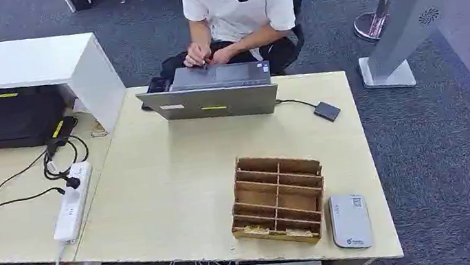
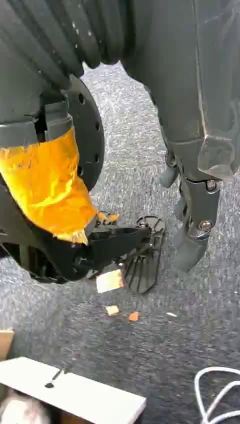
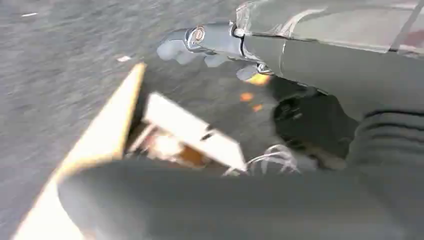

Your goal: Pass the card to the sensor for recognition and then transmit it.

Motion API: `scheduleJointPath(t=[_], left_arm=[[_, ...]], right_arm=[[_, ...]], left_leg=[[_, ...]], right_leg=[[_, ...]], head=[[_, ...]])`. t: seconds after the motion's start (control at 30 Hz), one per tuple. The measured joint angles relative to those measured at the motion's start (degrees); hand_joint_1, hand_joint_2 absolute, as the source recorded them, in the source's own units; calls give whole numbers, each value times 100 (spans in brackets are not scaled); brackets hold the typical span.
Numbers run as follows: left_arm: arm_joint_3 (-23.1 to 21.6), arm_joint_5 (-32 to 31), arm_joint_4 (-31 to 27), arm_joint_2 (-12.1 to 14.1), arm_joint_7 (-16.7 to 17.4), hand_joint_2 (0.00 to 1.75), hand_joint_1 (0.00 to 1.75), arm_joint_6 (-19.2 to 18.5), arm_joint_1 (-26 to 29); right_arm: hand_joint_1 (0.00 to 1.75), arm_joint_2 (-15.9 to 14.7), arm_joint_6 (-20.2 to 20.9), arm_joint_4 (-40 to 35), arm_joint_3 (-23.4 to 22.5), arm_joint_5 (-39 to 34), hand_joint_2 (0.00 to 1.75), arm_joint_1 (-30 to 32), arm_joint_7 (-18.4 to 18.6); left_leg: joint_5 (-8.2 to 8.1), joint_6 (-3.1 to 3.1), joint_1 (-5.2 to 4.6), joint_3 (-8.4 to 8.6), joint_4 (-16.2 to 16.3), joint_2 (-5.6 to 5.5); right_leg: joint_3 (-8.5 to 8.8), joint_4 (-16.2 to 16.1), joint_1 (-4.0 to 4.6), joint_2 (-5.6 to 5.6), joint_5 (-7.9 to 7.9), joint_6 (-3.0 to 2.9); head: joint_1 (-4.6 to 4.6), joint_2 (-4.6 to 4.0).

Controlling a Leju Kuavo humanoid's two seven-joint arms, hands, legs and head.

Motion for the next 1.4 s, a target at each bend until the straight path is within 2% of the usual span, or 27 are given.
scheduleJointPath(t=[0.07, 0.1, 0.13, 0.17, 0.2, 0.23, 0.27, 0.3, 0.33, 0.4, 0.43, 0.47, 0.57, 0.6, 0.67, 0.73, 0.9, 1.0, 1.07, 1.17, 1.23, 1.33, 1.4], left_arm=[[59, 52, 0, -7, 101, 175, 0, -22, 2], [72, -64, 0, -11, 142, 175, 0, -110, 13], [72, -298, 0, -3, 229, 175, 0, -249, 17], [50, -438, 0, 11, 298, 175, 0, -306, 22], [-22, -553, 0, 48, 434, 175, 0, -335, 24], [-61, -556, 22, 46, 531, 175, 0, -313, 8], [-66, -520, 31, 50, 604, 175, 0, -266, -22], [-66, -481, 35, 48, 658, 175, 0, -210, -43], [-66, -453, 37, 44, 686, 175, 0, -195, -45], [-66, -424, 37, 42, 682, 175, 0, -203, -24], [-66, -422, 37, 44, 647, 175, 0, -227, 0], [-66, -422, 37, 44, 645, 175, 0, -238, 6], [-66, -422, 37, 33, 643, 175, 0, -269, -11], [-66, -415, 37, 28, 643, 175, 0, -269, -16], [-66, -389, 42, 13, 601, 175, 0, -240, 11], [-68, -389, 42, 4, 507, 175, 0, -116, 26], [-94, -398, 42, 35, 380, 175, 0, 116, 30], [-92, -328, 41, 48, 374, 175, 0, 153, 39], [-101, -372, 42, 50, 374, 175, 0, 98, 36], [-136, -442, 42, 50, 374, 175, 0, 57, 37], [-160, -461, 42, 50, 345, 175, 0, -13, 45], [-247, -560, 42, 50, 337, 175, 0, -61, 39], [-315, -660, 42, 50, 330, 175, 0, -98, 31]], right_arm=[[0, 2, 232, -2, 0, 94, 175, 1, -387], [0, 2, 455, -2, 2, -23, 0, 2, -625], [0, -10, 904, -45, 2, -389, 0, -19, -942], [0, -132, 1184, -145, -4, -691, 0, -134, -1047], [0, -261, 1429, -309, -13, -1187, 0, -336, -743], [0, -461, 1443, -567, -7, -1511, 0, -613, -351], [0, -554, 1332, -894, 62, -1754, 0, -902, -96], [0, -586, 1074, -1364, 252, -1981, 0, -1104, -4], [0, -579, 791, -1874, 537, -2108, 0, -1205, -116], [0, -395, 30, -3142, 1439, -2180, 0, -1113, -601], [0, -230, -382, -3878, 2166, -2230, 0, -954, -828], [0, -145, -564, -4364, 2692, -2284, 0, -835, -854], [0, 24, -826, -5257, 3675, -2389, 0, -589, -1023], [0, 42, -866, -5456, 3885, -2356, 175, -490, -1154], [0, 70, -822, -5987, 4374, -2343, 175, -333, -1370], [0, 98, -702, -6440, 4744, -2426, 175, -179, -1398], [0, 146, -969, -7338, 5515, -2059, 175, 182, -1416], [0, 218, -1230, -8038, 6273, -1478, 175, 456, -1056], [0, 229, -1286, -8288, 6849, -1447, 175, 504, -856], [0, 219, -1398, -8268, 7461, -1048, 175, 489, -981], [0, 219, -1964, -8174, 7931, -97, 175, 423, -1057], [0, 210, -2834, -8052, 8767, 1044, 175, 129, -700], [0, 210, -3256, -7959, 9288, 1661, 175, -175, -368]], left_leg=[[0, 0, 0, 0, 0, 1], [0, 0, 0, -2, 0, 0], [1, 2, -1, -3, 0, -1], [4, 6, -1, -18, -1, 1], [13, 17, -17, -19, -1, 14], [20, 29, -33, -24, -1, 29], [31, 45, -40, -21, -3, 40], [32, 45, -42, -18, 0, 42], [35, 52, -42, -11, 4, 38], [35, 53, -41, -4, 7, 29], [36, 53, -42, -7, 6, 39], [35, 53, -42, -7, 6, 50], [35, 52, -41, -6, 3, 64], [37, 53, -42, -10, 2, 47], [40, 58, -38, -20, 2, 35], [40, 58, -40, -20, 2, 36], [40, 58, -41, -28, 2, 35], [40, 58, -41, -31, 1, 35], [40, 58, -41, -24, 1, 44], [41, 57, -39, -28, 0, 36], [44, 54, -39, -30, -1, 37], [46, 51, -40, -27, 0, 43], [51, 48, -38, -28, 0, 43]], right_leg=[[0, 0, 0, 0, 0, 0], [1, 0, 0, -1, 1, 2], [2, 0, -1, -1, 4, 6], [2, 1, 0, 1, 17, 5], [-17, 2, -11, 16, 28, 11], [-29, 3, -28, 32, 42, 32], [-33, 7, -31, 43, 43, 35], [-32, 6, -35, 41, 47, 46], [-27, -3, -35, 36, 50, 49], [-11, -6, -36, 27, 50, 50], [-15, -4, -36, 40, 54, 50], [-21, -1, -36, 55, 57, 51], [-28, 0, -34, 69, 60, 47], [-26, 1, -36, 48, 57, 51], [-27, 1, -31, 36, 55, 53], [-27, 0, -33, 38, 55, 53], [-28, 0, -34, 34, 55, 53], [-30, 1, -33, 36, 55, 53], [-34, 1, -34, 46, 56, 53], [-31, 1, -31, 35, 56, 53], [-31, 4, -32, 36, 56, 53], [-35, 6, -33, 43, 61, 47], [-35, 6, -32, 43, 61, 47]], head=[[0, 0], [0, 0], [2, 0], [-9, 0], [-2, 0], [-33, 0], [-48, 0], [-24, 0], [-22, 0], [-4, 0], [-13, 0], [-11, 0], [-15, 0], [-15, 0], [-9, 0], [-13, 0], [-11, 0], [-13, 0], [-15, 0], [-15, 0], [-11, 0], [-13, 0], [-11, 0]])
